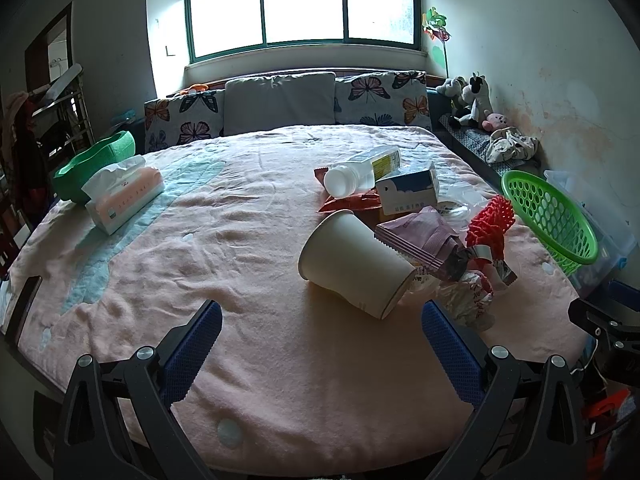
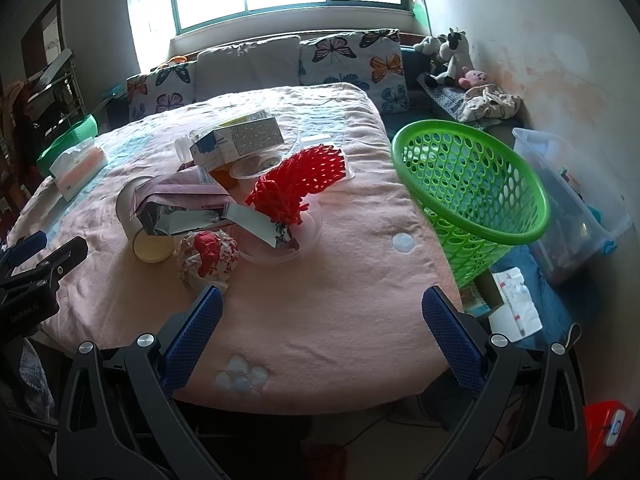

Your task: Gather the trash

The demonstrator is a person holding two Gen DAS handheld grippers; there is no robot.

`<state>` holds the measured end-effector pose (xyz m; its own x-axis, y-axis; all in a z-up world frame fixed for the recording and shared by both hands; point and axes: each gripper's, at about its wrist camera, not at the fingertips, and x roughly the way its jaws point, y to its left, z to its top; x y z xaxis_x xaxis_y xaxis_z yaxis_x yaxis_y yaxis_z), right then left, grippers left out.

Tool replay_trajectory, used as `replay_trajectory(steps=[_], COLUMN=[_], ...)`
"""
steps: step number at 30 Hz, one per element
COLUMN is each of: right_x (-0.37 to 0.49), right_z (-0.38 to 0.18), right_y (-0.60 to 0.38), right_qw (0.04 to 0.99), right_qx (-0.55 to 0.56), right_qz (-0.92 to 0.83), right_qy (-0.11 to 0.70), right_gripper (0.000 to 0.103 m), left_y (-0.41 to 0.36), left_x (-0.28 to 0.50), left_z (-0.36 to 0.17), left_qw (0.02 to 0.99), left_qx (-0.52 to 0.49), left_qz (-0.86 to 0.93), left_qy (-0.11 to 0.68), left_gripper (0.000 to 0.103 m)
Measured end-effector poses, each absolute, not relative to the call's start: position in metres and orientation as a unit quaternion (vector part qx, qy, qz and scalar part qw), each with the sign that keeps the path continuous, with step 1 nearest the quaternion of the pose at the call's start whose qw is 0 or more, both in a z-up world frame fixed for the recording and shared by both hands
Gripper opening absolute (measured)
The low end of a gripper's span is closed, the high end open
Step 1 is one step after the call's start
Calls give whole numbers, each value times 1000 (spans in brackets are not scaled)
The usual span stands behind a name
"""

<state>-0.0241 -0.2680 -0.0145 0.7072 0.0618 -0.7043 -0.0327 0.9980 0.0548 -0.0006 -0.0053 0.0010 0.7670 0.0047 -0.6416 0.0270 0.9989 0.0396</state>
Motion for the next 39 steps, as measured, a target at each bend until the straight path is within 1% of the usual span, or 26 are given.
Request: replay_trajectory(steps=[39], right_x=[-22], right_z=[-16], right_y=[-269], right_qw=[923], right_qx=[18], right_qz=[25], right_qy=[383], right_gripper=[99], left_y=[-3], left_x=[-2], left_z=[3], left_qw=[940], left_qx=[23], left_qz=[-6], left_qy=[340], left_gripper=[97])
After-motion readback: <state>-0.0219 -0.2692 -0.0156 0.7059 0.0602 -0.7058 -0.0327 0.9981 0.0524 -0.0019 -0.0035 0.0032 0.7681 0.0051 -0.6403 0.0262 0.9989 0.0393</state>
